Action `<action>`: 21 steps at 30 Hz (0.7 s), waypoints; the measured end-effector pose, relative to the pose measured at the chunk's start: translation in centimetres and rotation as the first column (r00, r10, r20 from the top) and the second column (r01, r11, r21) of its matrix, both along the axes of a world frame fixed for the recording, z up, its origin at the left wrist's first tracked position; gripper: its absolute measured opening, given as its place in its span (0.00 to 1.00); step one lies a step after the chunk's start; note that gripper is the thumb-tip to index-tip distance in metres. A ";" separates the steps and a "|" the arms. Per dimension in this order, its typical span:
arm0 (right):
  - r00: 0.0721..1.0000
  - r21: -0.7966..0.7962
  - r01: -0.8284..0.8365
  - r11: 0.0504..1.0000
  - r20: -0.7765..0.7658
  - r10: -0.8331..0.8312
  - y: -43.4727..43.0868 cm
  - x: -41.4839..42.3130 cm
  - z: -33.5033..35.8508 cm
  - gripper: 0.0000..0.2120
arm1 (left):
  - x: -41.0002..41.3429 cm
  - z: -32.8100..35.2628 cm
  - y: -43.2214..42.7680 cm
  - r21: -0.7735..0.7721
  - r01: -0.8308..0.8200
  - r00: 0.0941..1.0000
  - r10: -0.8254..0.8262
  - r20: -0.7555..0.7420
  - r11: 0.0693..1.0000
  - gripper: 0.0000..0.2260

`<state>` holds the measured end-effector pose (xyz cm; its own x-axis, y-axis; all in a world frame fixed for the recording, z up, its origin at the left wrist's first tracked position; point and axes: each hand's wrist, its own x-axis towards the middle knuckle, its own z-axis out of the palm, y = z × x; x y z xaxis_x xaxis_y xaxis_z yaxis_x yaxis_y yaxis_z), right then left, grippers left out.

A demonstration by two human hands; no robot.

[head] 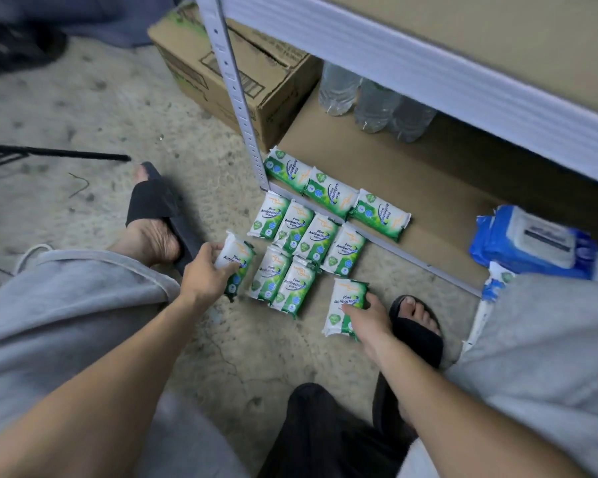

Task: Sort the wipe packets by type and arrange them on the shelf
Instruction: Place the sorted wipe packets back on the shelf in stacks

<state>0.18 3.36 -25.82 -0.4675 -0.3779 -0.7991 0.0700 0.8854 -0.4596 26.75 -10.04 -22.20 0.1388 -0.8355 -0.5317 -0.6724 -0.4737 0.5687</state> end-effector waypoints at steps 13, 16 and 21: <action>0.971 -0.611 -0.239 0.755 -0.143 0.192 -6.0 -3.0 22.2 0.22 | -7.7 20.2 -0.2 -0.376 -0.030 0.861 -0.167 -0.480 0.926 0.14; 0.967 -0.710 -0.241 0.661 -0.116 0.229 -7.4 -4.2 27.9 0.17 | -8.3 24.8 0.2 -0.455 -0.028 0.826 -0.236 -0.512 0.890 0.15; 0.953 -0.793 -0.249 0.557 -0.099 0.286 -8.5 -4.8 35.4 0.14 | -9.5 31.3 -0.4 -0.523 -0.055 0.789 -0.284 -0.545 0.850 0.15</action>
